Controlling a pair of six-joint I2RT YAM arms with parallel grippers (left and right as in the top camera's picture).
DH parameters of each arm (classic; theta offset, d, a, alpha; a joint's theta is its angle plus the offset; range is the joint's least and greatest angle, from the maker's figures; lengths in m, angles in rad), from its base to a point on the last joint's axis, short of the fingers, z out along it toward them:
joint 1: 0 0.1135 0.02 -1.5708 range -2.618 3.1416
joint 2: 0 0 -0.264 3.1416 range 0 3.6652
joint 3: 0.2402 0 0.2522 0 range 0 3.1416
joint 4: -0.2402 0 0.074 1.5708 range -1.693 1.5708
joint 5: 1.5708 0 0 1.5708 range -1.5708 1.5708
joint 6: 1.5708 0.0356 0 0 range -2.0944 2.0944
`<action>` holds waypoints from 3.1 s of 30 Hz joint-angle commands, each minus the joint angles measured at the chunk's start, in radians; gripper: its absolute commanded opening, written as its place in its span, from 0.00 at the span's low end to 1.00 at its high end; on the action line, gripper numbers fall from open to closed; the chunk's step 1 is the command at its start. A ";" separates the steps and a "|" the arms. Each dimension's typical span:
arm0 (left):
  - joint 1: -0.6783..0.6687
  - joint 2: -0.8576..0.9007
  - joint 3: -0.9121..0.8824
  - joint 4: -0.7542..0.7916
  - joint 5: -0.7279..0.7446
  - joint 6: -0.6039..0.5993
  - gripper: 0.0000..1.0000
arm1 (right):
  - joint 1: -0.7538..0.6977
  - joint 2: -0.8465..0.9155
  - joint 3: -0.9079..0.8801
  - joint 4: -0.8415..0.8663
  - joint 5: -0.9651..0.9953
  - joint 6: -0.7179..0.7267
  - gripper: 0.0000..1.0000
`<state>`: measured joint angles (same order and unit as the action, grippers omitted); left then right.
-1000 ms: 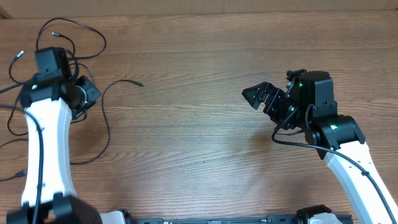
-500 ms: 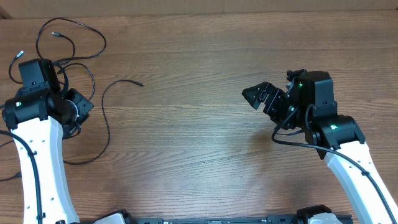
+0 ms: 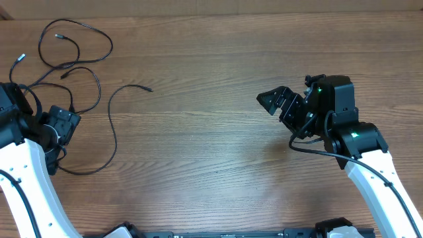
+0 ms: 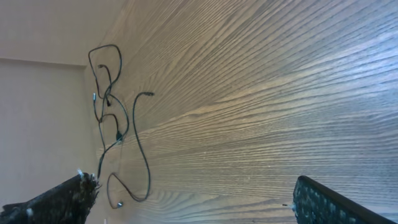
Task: Untangle cables
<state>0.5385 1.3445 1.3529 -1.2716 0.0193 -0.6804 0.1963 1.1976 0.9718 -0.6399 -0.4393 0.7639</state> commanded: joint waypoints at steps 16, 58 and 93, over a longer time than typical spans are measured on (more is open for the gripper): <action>-0.049 0.039 0.010 0.065 0.111 0.143 1.00 | -0.001 0.039 0.003 -0.159 0.176 -0.027 1.00; -0.048 0.142 0.010 0.065 0.058 0.071 1.00 | -0.153 0.207 0.003 -0.308 0.383 -0.167 1.00; -0.359 0.325 0.188 0.286 0.467 0.412 0.90 | -0.153 0.207 0.003 -0.308 0.383 -0.167 1.00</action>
<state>0.2855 1.6024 1.4368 -0.9493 0.5945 -0.3359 0.0479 1.4040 0.9718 -0.9527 -0.0704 0.6003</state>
